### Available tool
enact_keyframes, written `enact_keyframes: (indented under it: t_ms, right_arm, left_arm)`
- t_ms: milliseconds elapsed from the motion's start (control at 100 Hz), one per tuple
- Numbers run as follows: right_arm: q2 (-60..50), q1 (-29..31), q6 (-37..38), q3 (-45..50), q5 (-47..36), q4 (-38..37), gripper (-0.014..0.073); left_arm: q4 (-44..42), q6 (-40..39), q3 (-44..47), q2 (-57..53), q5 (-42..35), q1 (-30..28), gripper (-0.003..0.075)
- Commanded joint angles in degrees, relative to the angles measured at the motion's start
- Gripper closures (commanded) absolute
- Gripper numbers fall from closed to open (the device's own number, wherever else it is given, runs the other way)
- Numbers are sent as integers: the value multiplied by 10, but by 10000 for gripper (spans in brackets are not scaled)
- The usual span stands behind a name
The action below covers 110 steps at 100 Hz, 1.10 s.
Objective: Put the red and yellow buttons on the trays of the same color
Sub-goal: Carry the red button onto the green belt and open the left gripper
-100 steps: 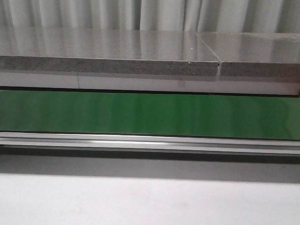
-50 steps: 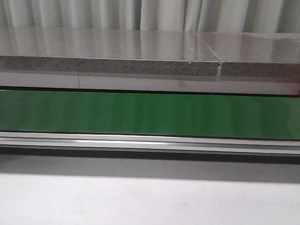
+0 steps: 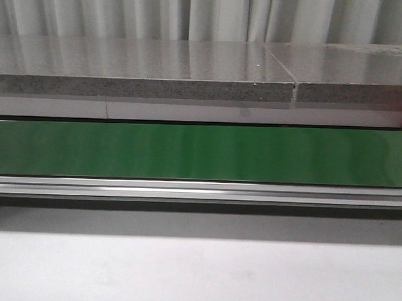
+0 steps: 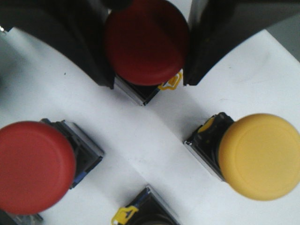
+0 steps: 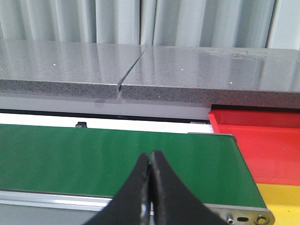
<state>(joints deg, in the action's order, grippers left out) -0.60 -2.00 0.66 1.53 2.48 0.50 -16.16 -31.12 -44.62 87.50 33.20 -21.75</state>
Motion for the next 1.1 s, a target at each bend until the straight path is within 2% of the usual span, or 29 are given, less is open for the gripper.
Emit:
enact_keyframes:
  t_ms: [0, 40, 420, 550, 760, 1090]
  right_arm:
    - [-11, -2, -2, -8, -47, -5, 661]
    - [-11, -2, -2, -8, -47, -5, 661]
    - [-11, -2, -2, -8, -47, -5, 661]
    - [-11, -2, -2, -8, -47, -5, 661]
    - [-11, -2, -2, -8, -47, -5, 661]
    - [-11, -2, -2, -8, -47, -5, 661]
  left_arm:
    - [2, -5, -16, -29, -5, -1, 692]
    - [2, -5, -16, -36, -2, -1, 741]
    - [9, 6, -16, -167, 27, -1, 739]
    - [57, 74, -40, -202, 51, -1, 739]
    - [169, 189, -101, -200, 71, 1, 739]
    - [170, 202, -149, -190, 47, 74, 739]
